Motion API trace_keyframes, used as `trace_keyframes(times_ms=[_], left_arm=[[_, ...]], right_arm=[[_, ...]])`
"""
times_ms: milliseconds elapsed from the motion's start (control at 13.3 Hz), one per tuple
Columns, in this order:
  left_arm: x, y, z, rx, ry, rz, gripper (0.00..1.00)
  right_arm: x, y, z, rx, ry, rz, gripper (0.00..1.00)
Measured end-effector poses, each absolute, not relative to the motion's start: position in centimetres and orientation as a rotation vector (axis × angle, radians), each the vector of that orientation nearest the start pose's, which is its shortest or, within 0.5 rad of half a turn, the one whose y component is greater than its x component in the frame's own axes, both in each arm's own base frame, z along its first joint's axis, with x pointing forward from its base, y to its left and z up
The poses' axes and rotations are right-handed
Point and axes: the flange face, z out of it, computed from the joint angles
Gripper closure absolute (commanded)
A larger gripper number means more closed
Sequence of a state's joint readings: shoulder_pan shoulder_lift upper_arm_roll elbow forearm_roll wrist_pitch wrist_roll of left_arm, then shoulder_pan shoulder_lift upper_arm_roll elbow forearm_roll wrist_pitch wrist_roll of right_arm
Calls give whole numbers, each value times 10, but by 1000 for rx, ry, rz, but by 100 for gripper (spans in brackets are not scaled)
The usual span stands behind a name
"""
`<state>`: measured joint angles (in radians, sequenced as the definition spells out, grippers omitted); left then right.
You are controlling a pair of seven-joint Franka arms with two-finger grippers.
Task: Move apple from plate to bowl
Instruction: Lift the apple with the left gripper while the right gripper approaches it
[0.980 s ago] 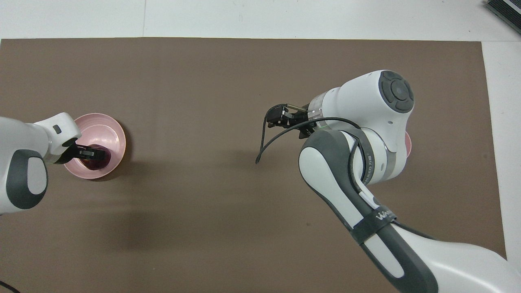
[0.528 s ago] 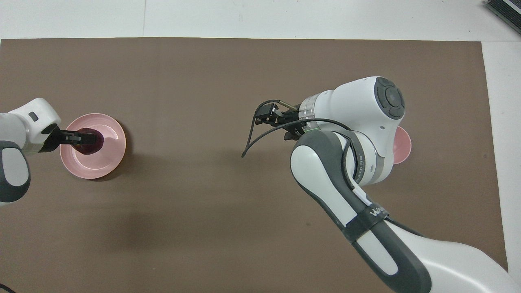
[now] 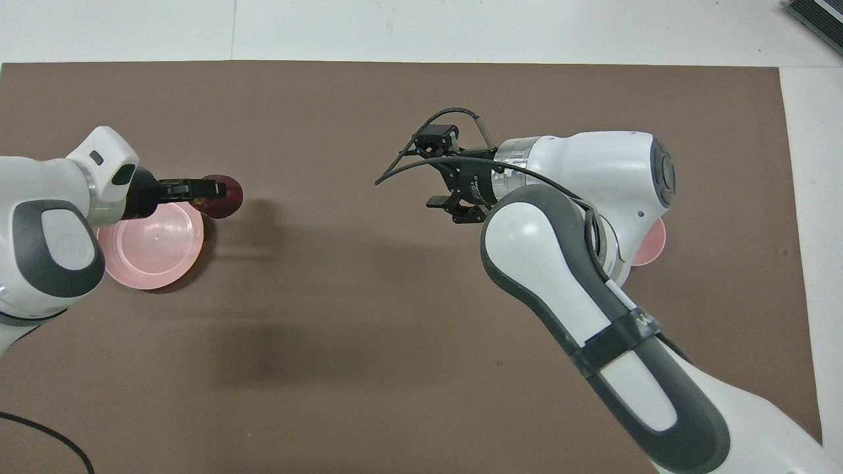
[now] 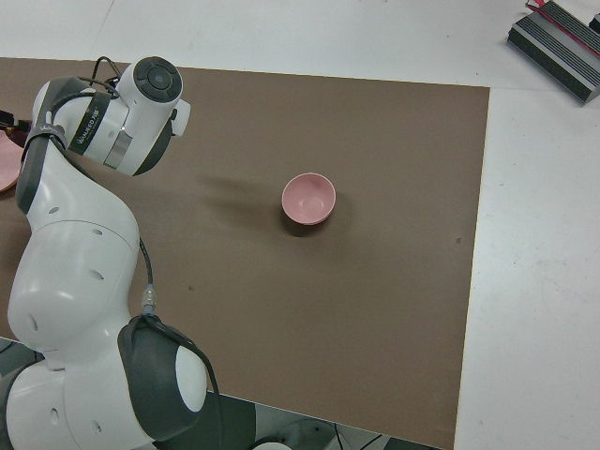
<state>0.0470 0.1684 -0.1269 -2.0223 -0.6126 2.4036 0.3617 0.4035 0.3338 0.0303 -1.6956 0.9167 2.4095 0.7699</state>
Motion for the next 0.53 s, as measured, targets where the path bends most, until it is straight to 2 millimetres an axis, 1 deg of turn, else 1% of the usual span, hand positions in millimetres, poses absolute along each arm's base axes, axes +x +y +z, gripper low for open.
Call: trace_keyframes(times_ms=[151,226,302,377,528], left_arm=[[604,-76,390,-3637,-67,-548,100],[604,-92,392,-3667,-104,-590,100],[603,-107,393,-3706,-147,-611,100],[601,-122,394,-3754,-207,-620,100],[596,-146,394,-3830,-291,-610,100]], right_arm=[[625,307,456,-1985,1187,206,0],[627,313,457,-1954,1229,232,0],[629,316,452,-1937,1262,253,0],[631,318,443,-1927,1293,275,0],[635,331,428,-1909,1339,318,0]])
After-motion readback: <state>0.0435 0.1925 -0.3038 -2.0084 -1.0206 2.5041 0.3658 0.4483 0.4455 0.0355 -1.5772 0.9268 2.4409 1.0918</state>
